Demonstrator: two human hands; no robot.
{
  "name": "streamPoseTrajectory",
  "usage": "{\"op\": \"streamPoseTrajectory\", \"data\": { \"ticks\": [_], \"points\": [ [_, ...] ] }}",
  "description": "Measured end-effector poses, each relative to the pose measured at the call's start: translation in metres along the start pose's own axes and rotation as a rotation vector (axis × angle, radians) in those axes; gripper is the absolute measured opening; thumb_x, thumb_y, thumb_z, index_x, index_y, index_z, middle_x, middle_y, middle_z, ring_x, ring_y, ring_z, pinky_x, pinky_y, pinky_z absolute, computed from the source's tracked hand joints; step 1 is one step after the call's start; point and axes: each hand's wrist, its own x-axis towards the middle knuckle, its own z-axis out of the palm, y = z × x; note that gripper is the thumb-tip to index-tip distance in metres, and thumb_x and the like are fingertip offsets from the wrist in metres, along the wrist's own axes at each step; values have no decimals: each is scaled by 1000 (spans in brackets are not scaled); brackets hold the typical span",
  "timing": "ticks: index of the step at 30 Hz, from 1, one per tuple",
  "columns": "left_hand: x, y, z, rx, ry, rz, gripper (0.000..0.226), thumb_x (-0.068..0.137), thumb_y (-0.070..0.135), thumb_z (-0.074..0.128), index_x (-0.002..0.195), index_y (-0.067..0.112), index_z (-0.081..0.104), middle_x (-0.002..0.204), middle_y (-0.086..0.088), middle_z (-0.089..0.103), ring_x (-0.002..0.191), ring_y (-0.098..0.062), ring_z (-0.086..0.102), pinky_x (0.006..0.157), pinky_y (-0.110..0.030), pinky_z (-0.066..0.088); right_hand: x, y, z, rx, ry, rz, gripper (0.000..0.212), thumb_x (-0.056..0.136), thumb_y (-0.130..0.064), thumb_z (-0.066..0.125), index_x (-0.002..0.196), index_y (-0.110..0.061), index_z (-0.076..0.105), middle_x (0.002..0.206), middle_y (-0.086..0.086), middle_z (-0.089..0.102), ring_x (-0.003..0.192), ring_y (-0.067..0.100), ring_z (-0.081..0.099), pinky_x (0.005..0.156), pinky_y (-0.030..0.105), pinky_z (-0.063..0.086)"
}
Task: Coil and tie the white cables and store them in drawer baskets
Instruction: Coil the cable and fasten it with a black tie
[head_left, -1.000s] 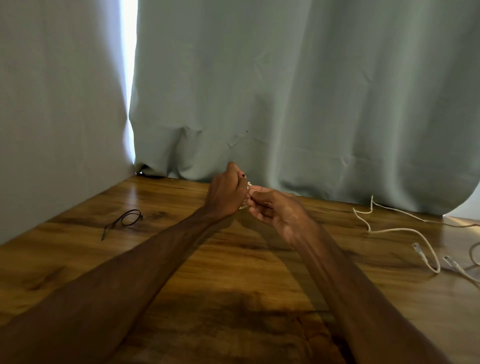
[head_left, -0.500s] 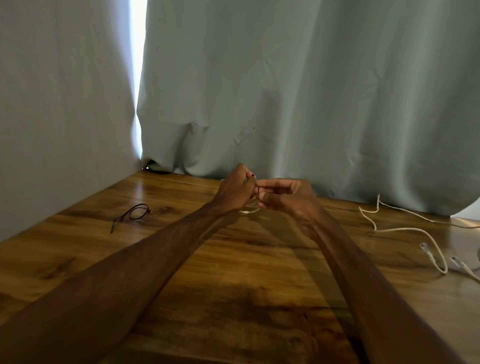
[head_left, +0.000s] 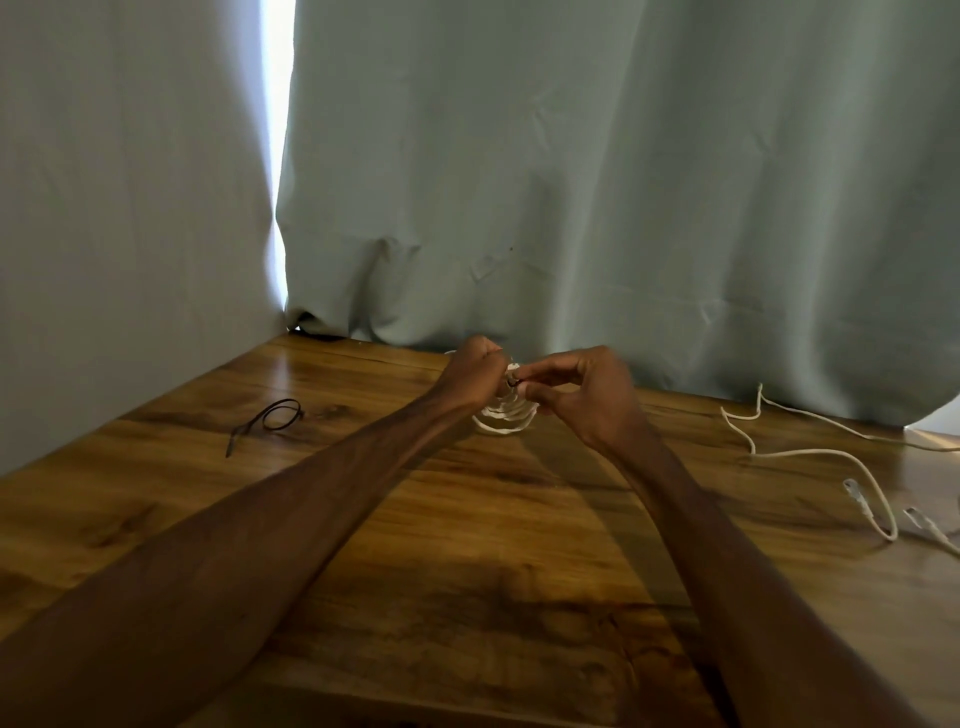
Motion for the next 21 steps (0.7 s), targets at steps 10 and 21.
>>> {"op": "streamPoseTrajectory", "data": {
  "ticks": [10, 21],
  "points": [
    [1, 6, 0, 14, -52, -121, 29, 92, 2, 47, 66, 7, 59, 54, -3, 56, 49, -12, 52, 42, -19, 38, 2, 11, 19, -228, 207, -290, 9, 92, -15, 73, 98, -18, 77, 94, -7, 70, 89, 3, 61, 77, 11, 40],
    [-3, 3, 23, -195, -111, -177, 42, 90, -1, 46, 55, 14, 64, 59, -5, 58, 60, -19, 53, 61, -32, 41, -1, 22, 3, -79, 299, -134, 5, 95, -10, 67, 93, -12, 72, 85, -7, 72, 79, 2, 66, 69, 13, 49]
  ]
}}
